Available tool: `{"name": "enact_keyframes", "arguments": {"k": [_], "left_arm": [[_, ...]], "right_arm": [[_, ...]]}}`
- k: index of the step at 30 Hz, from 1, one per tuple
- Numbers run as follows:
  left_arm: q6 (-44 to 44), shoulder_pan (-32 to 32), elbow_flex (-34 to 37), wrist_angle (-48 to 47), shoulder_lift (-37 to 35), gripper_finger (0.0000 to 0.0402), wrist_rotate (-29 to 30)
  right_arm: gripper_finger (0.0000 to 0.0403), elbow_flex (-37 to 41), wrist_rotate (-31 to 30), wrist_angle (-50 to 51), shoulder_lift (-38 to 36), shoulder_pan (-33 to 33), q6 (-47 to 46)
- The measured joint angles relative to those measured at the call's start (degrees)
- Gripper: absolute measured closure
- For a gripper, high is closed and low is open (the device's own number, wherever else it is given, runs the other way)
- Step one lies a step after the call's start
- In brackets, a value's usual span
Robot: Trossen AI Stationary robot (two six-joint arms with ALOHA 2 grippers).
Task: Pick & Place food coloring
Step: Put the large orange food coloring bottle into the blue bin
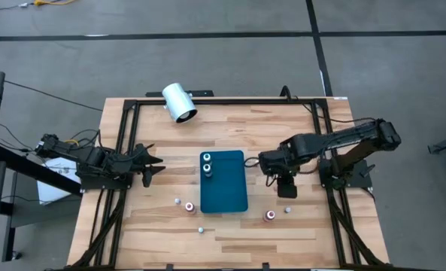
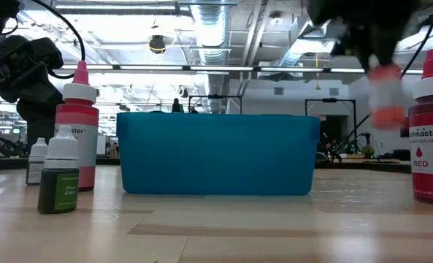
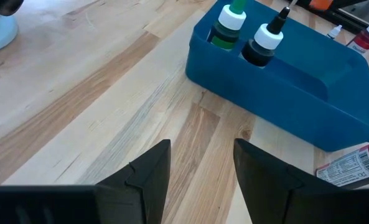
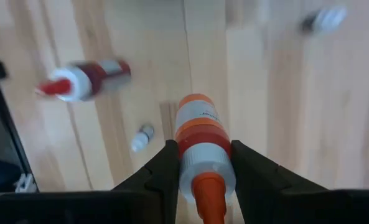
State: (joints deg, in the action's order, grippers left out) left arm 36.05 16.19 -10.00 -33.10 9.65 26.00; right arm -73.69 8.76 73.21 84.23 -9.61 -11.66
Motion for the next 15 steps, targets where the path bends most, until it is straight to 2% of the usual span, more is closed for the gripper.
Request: {"name": "enact_keyframes", "arguments": {"k": [8, 12, 15], "left_arm": [[0.7, 0.0, 0.0, 0.0, 0.0, 0.0235, 0.0], [1.4, 0.0, 0.0, 0.0, 0.0, 0.0235, 0.0], [1.7, 0.0, 0.0, 0.1, 0.0, 0.0235, 0.0]], "right_arm": [[0.0291, -12.7, -5.2, -1.1, -0.4, 0.0, 8.9], [0.0288, -17.0, -8.6, -5.6, -0.3, 0.4, 12.8], [0.0287, -19.2, -8.9, -9.0, -0.2, 1.4, 14.8]]}}
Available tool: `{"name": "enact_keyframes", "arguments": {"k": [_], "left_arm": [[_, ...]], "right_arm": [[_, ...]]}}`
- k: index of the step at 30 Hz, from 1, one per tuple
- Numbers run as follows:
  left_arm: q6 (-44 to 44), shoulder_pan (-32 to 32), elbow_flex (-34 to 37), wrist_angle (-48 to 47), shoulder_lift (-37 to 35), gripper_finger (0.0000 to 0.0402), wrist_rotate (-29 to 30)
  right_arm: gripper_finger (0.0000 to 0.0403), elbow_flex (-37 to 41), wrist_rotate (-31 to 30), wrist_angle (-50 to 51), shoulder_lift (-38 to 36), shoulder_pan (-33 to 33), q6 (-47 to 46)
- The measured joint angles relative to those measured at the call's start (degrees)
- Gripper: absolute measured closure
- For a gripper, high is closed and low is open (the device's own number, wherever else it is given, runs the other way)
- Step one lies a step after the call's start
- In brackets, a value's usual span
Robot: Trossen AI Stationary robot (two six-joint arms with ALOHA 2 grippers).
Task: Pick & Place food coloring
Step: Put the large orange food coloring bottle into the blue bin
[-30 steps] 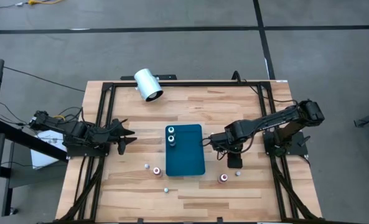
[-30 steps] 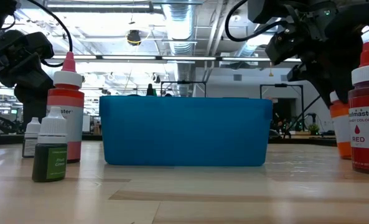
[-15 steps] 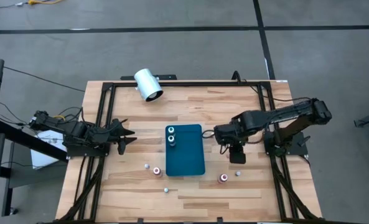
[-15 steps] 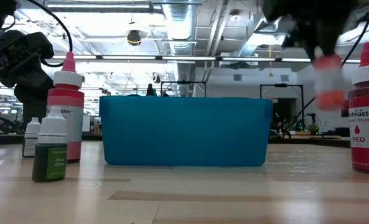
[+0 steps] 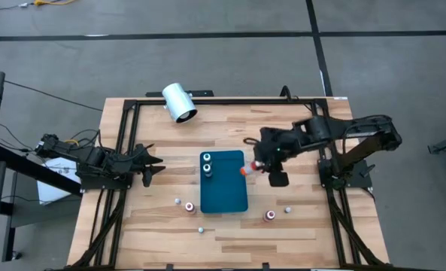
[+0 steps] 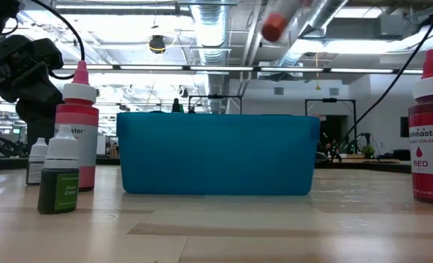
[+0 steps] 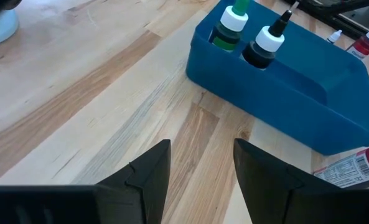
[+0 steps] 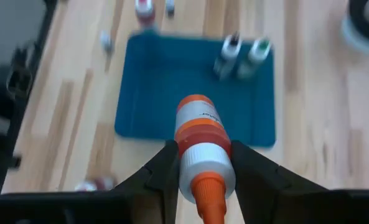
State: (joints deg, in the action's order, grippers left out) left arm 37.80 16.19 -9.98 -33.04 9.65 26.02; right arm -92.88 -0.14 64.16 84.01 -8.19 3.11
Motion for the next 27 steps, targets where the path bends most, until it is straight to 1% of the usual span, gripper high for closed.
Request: {"name": "enact_keyframes", "arguments": {"k": [6, 13, 15, 17, 19, 21, 23, 27], "left_arm": [[0.0, 0.0, 0.0, 0.4, 0.0, 0.0235, 0.0], [-0.8, 0.0, 0.0, 0.5, 0.0, 0.0235, 0.0], [-2.0, 0.0, 0.0, 0.8, 0.0, 0.0235, 0.0], [-3.6, 0.0, 0.1, 1.7, 0.0, 0.0235, -0.1], [-6.3, 0.0, 0.3, 3.0, -0.2, 0.0235, -0.1], [-9.1, 0.0, 0.4, 5.0, -0.4, 0.0235, -0.1], [-11.9, 0.0, 0.4, 6.2, -1.4, 0.0235, -0.2], [-14.6, 0.0, 0.3, 7.2, -4.2, 0.0235, -2.4]], "right_arm": [[0.0289, -1.6, 0.0, -4.0, 1.2, 2.2, 0.4], [0.0289, -1.5, 0.0, -3.1, 3.4, 3.7, 0.0], [0.0289, -1.7, 0.0, -4.7, 4.4, 3.9, -0.1], [0.0289, -1.5, 0.0, -3.4, 5.5, 3.9, -0.1], [0.0289, -2.7, 0.0, -4.5, 7.4, 3.9, -0.1], [0.0289, -4.3, -0.3, -1.9, 9.7, 3.9, 0.0], [0.0289, -6.5, -0.4, -2.0, 11.8, 4.1, 0.4], [0.0289, -11.2, -0.4, 1.2, 16.0, 5.0, 0.4]]}}
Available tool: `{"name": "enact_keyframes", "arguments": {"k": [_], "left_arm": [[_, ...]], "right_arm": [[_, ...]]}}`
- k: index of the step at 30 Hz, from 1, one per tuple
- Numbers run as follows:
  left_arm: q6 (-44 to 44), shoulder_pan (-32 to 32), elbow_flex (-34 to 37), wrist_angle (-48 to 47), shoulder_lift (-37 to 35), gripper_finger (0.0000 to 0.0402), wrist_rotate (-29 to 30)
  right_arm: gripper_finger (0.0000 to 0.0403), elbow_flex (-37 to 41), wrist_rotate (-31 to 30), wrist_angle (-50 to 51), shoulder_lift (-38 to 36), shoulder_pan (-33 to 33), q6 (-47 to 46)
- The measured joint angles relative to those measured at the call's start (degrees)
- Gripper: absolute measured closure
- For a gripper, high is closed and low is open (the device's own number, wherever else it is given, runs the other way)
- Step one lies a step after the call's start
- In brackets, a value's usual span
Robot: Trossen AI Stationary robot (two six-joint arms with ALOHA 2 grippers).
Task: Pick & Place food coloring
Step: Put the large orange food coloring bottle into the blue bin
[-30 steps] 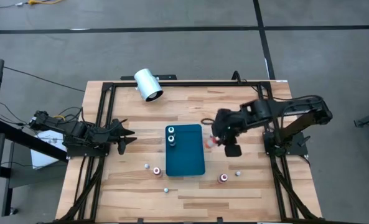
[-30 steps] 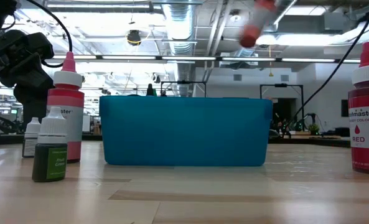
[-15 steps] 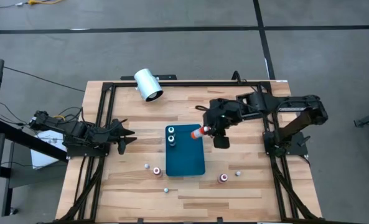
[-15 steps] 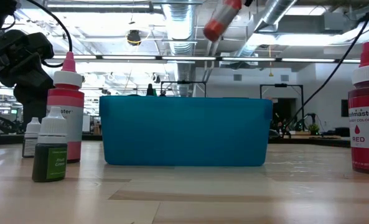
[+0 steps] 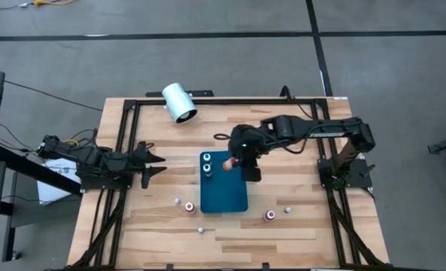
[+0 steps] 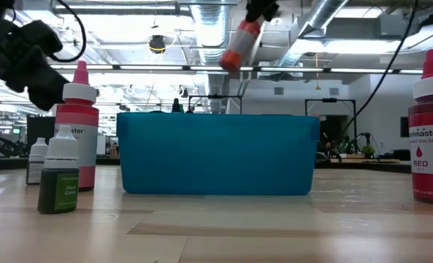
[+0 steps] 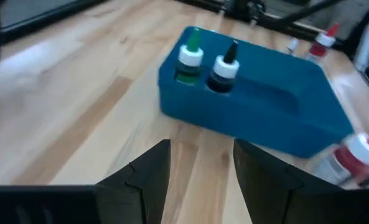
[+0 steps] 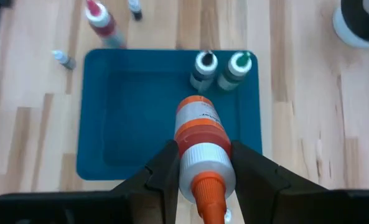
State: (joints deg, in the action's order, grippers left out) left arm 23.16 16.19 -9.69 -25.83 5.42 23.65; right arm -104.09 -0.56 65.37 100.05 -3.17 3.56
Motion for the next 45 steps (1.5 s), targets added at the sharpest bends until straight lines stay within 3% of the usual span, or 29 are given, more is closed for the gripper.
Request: {"name": "enact_keyframes", "arguments": {"k": [5, 22, 45], "left_arm": [[-3.9, 0.0, 0.0, 0.3, -5.3, 0.0235, -3.9], [-6.4, 0.0, -0.1, 0.1, -5.2, 0.0235, -5.4], [-6.4, 0.0, -0.1, -0.6, -5.2, 0.0235, -5.0]], "right_arm": [[0.0289, -6.6, 0.0, 5.3, 5.3, 2.0, 0.0], [0.0289, -25.4, 0.2, 14.9, 21.5, 4.8, -0.1], [0.0287, -27.2, 0.4, 12.2, 32.7, 6.3, -0.1]]}}
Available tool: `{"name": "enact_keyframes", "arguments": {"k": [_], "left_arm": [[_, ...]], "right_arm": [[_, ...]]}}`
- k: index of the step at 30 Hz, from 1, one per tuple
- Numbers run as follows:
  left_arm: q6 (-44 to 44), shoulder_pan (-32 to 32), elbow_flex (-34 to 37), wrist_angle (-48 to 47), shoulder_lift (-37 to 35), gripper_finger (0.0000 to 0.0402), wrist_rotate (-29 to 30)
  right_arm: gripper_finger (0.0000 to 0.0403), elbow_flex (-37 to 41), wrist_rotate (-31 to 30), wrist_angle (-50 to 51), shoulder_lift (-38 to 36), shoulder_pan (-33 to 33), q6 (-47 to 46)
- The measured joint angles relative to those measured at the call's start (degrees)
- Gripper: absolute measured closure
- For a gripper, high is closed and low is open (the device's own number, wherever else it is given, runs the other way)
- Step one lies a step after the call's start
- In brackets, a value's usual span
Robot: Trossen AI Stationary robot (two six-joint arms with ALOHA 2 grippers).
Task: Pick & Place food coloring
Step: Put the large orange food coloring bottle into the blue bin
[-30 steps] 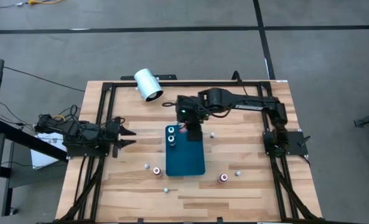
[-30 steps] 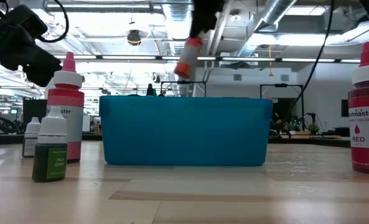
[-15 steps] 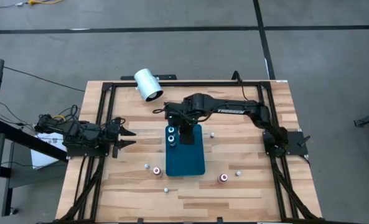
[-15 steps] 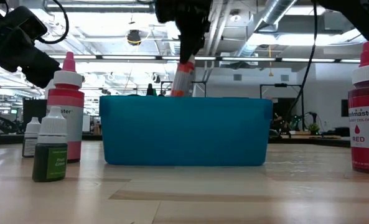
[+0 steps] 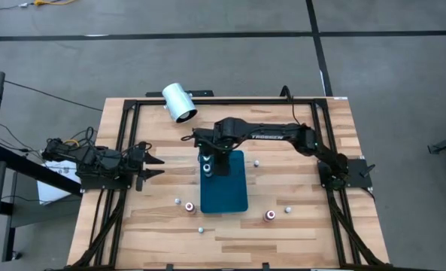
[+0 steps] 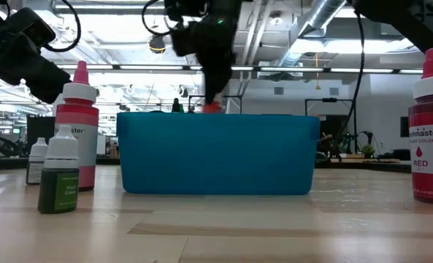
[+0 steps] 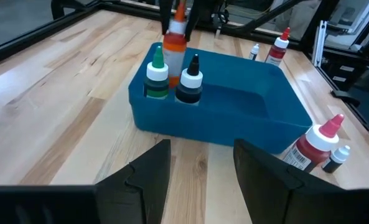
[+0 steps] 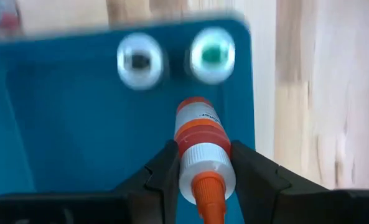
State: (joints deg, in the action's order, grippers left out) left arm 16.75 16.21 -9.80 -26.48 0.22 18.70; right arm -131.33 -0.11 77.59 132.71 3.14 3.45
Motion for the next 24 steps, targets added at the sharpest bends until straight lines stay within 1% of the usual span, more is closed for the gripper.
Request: {"name": "enact_keyframes", "arguments": {"k": [3, 5, 7, 10, 13, 24], "left_arm": [[0.0, 0.0, 0.0, 0.0, 0.0, 0.0235, 0.0], [0.0, 0.0, 0.0, 0.0, 0.0, 0.0235, 0.0], [0.0, 0.0, 0.0, 0.1, 0.0, 0.0235, 0.0], [0.1, 0.0, 0.0, 0.0, 0.0, 0.0235, 0.0], [0.1, 0.0, 0.0, 0.0, 0.0, 0.0235, 0.1], [0.2, 0.0, 0.0, -0.1, 0.0, 0.0235, 0.1]], "right_arm": [[0.0285, 0.3, -0.1, 1.4, 1.0, 0.4, 0.0], [0.0284, 0.1, -0.1, -0.9, 1.6, 0.5, 0.0], [0.0284, 0.2, -0.2, 0.4, 1.7, 0.9, 0.0], [0.0285, 0.1, -0.6, -1.5, 2.0, 1.2, 0.0], [0.0285, 0.2, -1.8, -1.3, 2.6, 1.5, 0.1], [0.0281, 0.2, -1.5, -2.2, 4.5, 1.9, 1.1]]}}
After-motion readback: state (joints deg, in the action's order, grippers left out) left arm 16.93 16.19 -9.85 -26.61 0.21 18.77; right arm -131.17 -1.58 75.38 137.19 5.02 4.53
